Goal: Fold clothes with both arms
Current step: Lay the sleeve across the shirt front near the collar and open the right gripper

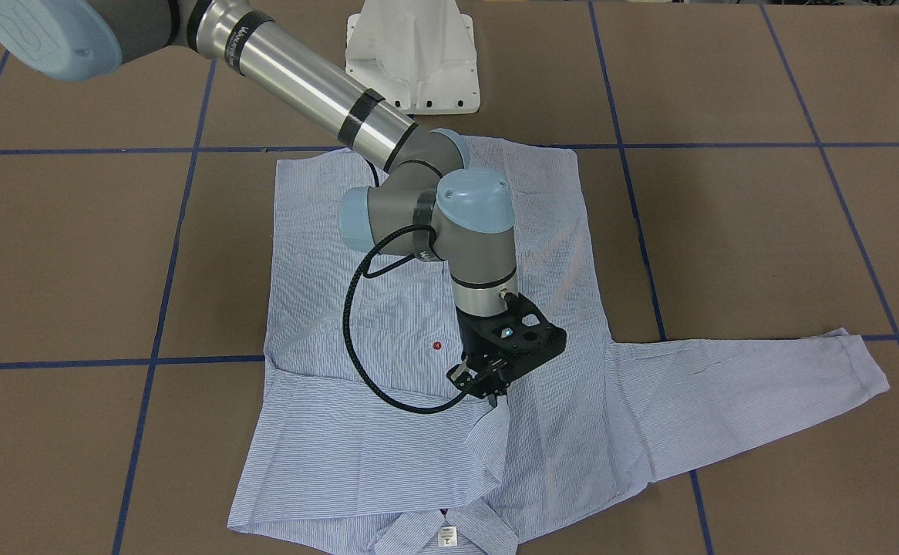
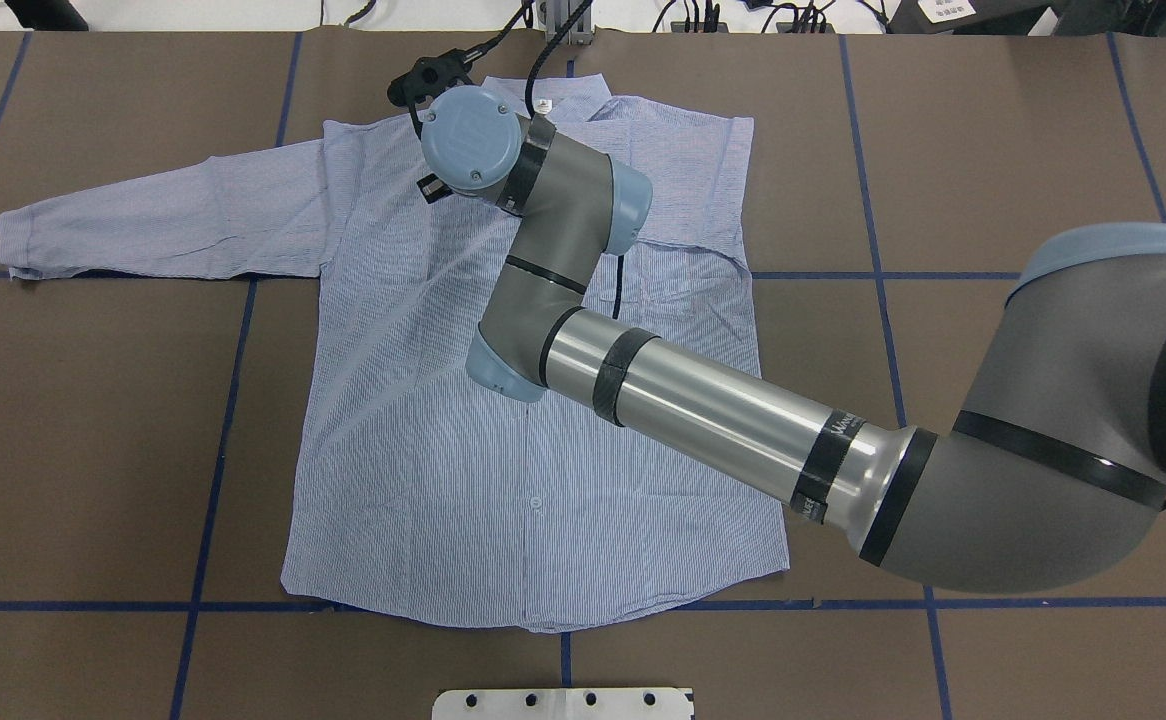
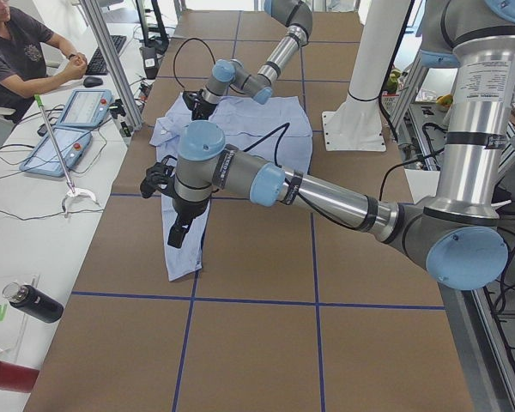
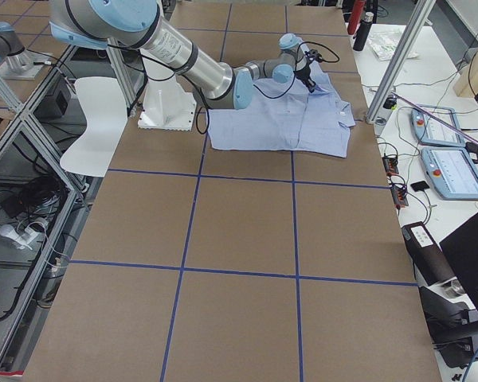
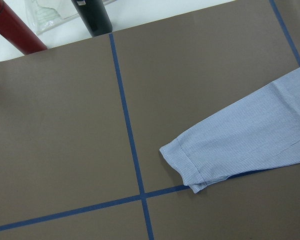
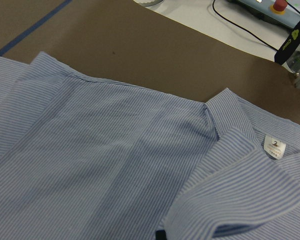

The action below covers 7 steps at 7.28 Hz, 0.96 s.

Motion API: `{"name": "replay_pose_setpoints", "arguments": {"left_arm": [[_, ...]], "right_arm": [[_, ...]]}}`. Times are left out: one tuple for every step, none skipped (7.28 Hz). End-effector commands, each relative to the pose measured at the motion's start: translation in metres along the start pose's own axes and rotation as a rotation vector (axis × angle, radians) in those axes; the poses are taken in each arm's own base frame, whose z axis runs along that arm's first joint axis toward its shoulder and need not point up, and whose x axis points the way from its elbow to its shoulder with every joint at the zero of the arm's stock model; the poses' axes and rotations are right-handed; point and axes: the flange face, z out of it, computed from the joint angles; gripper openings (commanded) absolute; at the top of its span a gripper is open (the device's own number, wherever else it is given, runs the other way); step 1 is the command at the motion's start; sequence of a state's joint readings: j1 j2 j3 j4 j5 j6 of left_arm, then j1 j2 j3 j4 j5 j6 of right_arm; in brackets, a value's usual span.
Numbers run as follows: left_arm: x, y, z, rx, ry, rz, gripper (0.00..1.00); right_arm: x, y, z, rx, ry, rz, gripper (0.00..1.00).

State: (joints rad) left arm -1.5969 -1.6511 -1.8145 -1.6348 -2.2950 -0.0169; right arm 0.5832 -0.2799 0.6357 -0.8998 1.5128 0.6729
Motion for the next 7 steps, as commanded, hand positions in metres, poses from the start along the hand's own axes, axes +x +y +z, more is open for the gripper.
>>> {"name": "replay_pose_setpoints", "arguments": {"left_arm": [[0.000, 0.004, -0.001, -0.002, 0.000, -0.004, 1.00], [-0.001, 0.004, -0.001, -0.002, -0.001, -0.006, 1.00], [-0.003, 0.005, -0.004, 0.002, -0.005, -0.011, 1.00], [-0.003, 0.005, -0.004, 0.001, -0.004, -0.012, 1.00], [-0.003, 0.005, -0.004, 0.001, -0.005, -0.012, 1.00], [-0.003, 0.005, -0.004, 0.001, -0.005, -0.012, 1.00], [-0.003, 0.004, -0.003, 0.000, -0.005, -0.015, 1.00]], "right_arm": [[-0.026, -0.008, -0.009, 0.032, 0.015, -0.010, 0.99], [-0.046, 0.009, -0.003, 0.060, 0.065, -0.030, 0.99], [-0.054, 0.001, -0.011, 0.069, 0.052, -0.028, 0.99], [-0.055, 0.002, -0.011, 0.068, 0.050, -0.029, 0.99], [-0.052, 0.005, -0.006, 0.059, 0.058, -0.033, 0.99], [-0.051, 0.003, -0.007, 0.062, 0.058, -0.031, 0.99], [-0.048, -0.006, -0.014, 0.060, 0.035, -0.017, 0.99]]}}
